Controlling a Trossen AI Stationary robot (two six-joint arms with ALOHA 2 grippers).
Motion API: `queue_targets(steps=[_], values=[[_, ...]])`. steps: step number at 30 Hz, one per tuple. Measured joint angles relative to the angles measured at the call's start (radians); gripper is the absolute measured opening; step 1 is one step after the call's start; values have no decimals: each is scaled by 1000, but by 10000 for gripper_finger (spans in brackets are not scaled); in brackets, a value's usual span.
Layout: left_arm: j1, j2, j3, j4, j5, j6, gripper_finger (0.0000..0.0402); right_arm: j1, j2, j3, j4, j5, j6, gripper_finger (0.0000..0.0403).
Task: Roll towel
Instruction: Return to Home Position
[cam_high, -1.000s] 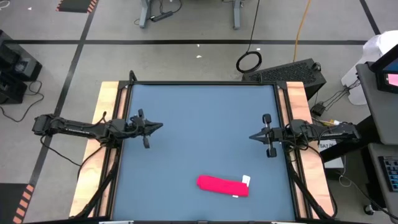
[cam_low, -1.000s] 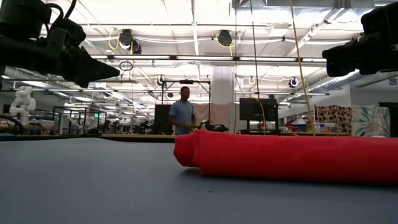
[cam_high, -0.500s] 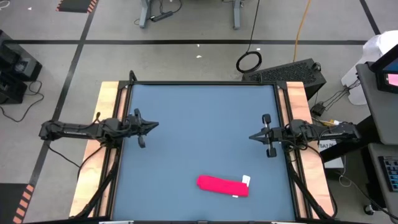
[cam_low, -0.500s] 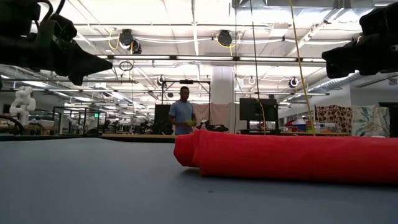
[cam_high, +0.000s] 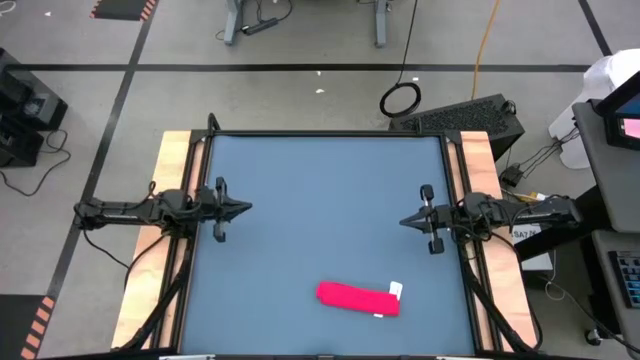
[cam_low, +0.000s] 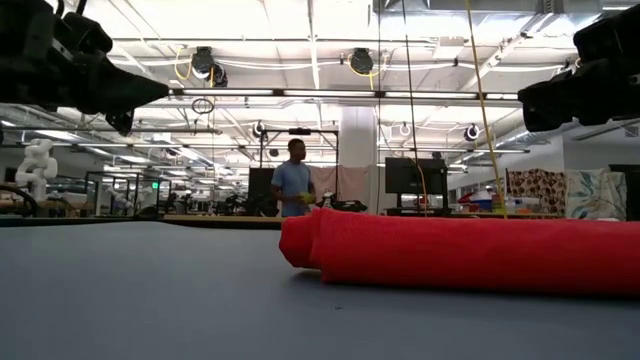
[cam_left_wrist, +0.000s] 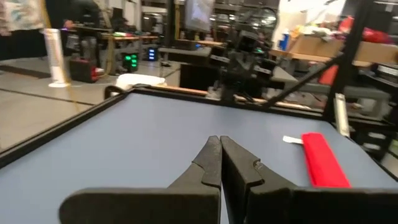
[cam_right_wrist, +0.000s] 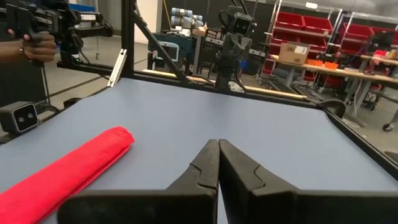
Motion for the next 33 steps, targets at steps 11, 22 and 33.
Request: queue_targets(steps=[11, 22, 33], values=[[0, 0, 0, -22, 115, 9, 0, 0, -40, 0, 9, -36, -9, 0], [0, 0, 0, -23, 117, 17, 0, 2, -46, 0, 9, -44, -46, 0], [-1, 1, 0, -25, 117, 10, 0, -6, -77, 3, 5, -33, -116, 0]])
